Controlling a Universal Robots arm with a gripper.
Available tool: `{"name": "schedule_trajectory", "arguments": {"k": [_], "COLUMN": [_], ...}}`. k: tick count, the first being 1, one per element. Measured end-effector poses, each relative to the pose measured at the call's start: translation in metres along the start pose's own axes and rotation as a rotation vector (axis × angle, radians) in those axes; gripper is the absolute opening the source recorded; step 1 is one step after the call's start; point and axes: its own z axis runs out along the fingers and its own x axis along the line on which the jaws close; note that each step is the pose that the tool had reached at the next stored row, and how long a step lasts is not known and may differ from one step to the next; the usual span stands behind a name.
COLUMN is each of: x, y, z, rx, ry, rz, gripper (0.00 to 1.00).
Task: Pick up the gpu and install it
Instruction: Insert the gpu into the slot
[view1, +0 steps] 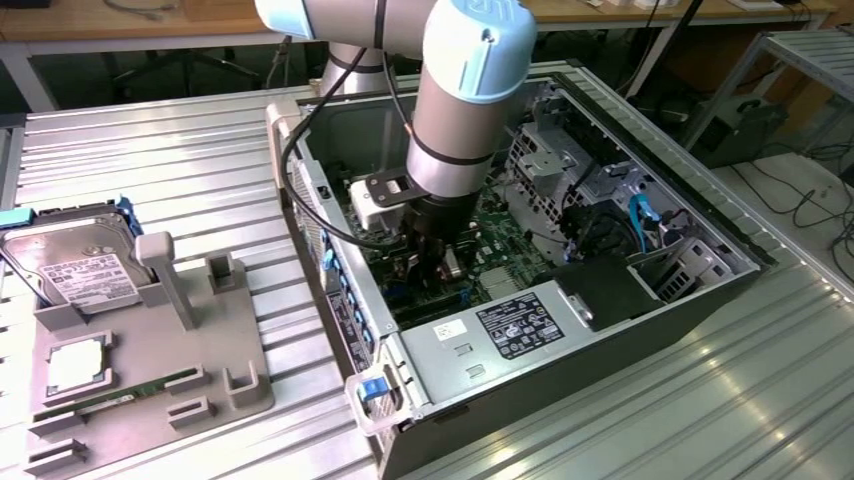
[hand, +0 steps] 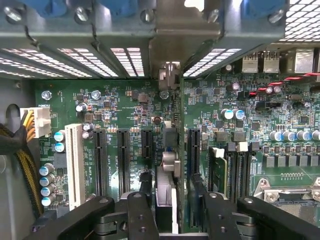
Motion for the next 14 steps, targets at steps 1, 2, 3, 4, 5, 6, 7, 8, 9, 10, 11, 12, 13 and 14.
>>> {"name": "schedule_trajectory", "arguments": {"k": [1,2,3,4,5,6,7,8,9,10,11,12,13,14], "x": [0.000,0.000,-0.001,-0.001,-0.001,-0.001,-0.001,-0.001,-0.002,-0.002,-0.002,-0.002,-0.003,-0.003], "y": [-0.0001,-0.0002,-0.0002,-0.0003,-0.0003,-0.0004,-0.0005,-0.0005,-0.0005,-0.0006,-0.0007,-0.0007,-0.0008,-0.0009], "z": [-0.0048,-0.0103,-0.0132,-0.0165,-0.0206,-0.0246,-0.0281,-0.0314,-0.0354,-0.0392,-0.0432,-0.0469,-0.0507,-0.0550], "rx": [0.0011,0.0029,0.0037,0.0046,0.0058,0.0070,0.0080,0.0094,0.0108,0.0125,0.0142,0.0157,0.0173,0.0189], "ry": [-0.0004,-0.0005,-0.0004,-0.0004,-0.0004,-0.0004,-0.0004,-0.0005,-0.0003,-0.0004,-0.0005,-0.0005,-0.0006,-0.0004], "rz": [0.000,0.000,0.000,0.000,0.000,0.000,0.000,0.000,0.000,0.000,-0.001,-0.001,-0.001,-0.001], "gripper": [0.43,0.43,0.43,0.43,0.43,0.43,0.43,0.43,0.43,0.43,0.43,0.43,0.43,0.43]}}
